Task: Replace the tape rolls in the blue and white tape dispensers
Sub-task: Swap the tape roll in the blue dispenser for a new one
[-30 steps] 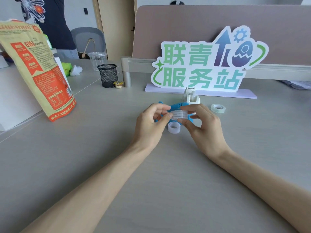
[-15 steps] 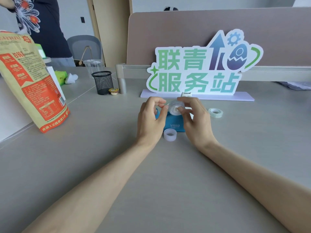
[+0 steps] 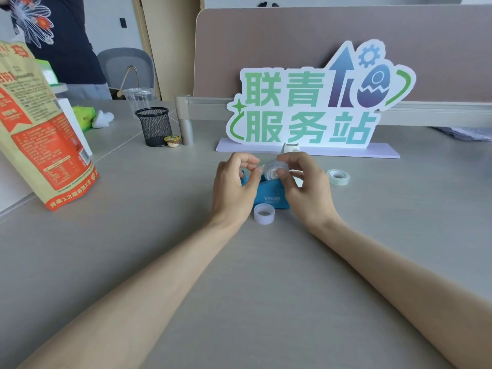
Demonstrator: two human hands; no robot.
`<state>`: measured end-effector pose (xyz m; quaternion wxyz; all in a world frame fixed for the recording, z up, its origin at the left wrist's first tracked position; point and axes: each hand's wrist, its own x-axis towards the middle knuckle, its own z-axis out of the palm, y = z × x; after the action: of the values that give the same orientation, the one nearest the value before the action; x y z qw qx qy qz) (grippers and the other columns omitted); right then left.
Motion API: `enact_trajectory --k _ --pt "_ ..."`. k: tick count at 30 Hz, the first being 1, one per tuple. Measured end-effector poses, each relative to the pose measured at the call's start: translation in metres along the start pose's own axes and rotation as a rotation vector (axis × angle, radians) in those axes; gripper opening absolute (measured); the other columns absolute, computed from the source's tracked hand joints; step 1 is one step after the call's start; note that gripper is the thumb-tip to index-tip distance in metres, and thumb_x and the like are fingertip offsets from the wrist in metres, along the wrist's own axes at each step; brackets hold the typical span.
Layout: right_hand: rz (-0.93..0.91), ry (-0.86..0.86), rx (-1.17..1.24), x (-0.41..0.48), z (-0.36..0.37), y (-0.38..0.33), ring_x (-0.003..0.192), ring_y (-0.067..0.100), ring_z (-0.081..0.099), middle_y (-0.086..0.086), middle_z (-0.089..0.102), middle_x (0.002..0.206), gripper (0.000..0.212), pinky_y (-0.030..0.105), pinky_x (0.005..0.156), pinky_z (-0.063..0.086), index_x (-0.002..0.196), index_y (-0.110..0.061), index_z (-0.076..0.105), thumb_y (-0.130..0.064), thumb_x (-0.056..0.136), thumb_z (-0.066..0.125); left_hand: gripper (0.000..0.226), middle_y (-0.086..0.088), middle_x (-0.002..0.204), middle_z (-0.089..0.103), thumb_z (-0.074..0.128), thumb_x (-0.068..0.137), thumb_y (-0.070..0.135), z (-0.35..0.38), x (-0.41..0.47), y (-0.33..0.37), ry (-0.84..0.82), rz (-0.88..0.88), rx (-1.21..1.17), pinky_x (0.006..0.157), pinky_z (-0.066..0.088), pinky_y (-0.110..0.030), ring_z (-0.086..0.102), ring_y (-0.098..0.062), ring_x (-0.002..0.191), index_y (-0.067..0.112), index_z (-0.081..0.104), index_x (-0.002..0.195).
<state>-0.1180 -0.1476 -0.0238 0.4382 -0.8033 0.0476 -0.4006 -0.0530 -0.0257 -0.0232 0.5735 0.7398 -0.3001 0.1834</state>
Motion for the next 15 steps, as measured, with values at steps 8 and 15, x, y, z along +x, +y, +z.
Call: enact_trajectory --k 8,15 --pt "0.078 -0.043 0.059 -0.0005 -0.0025 -0.0035 0.096 0.009 0.061 -0.010 0.068 0.094 0.009 0.015 0.089 0.042 0.095 -0.016 0.062 -0.009 0.090 0.058 0.008 0.025 0.081 0.053 0.063 0.088 0.015 -0.0006 -0.0006 -0.0005 0.016 -0.005 0.031 0.072 0.036 -0.005 0.051 -0.013 0.092 0.020 0.060 0.093" --pt "0.130 -0.065 0.060 -0.0017 -0.0049 -0.0043 0.103 0.007 0.060 -0.014 0.068 0.099 0.013 0.019 0.094 0.041 0.095 -0.018 0.065 -0.011 0.090 0.055 0.008 0.027 0.080 0.053 0.062 0.087 0.016 0.0004 -0.0008 -0.0033 0.014 0.053 0.104 0.082 0.043 -0.027 0.051 -0.015 0.097 0.019 0.060 0.094"
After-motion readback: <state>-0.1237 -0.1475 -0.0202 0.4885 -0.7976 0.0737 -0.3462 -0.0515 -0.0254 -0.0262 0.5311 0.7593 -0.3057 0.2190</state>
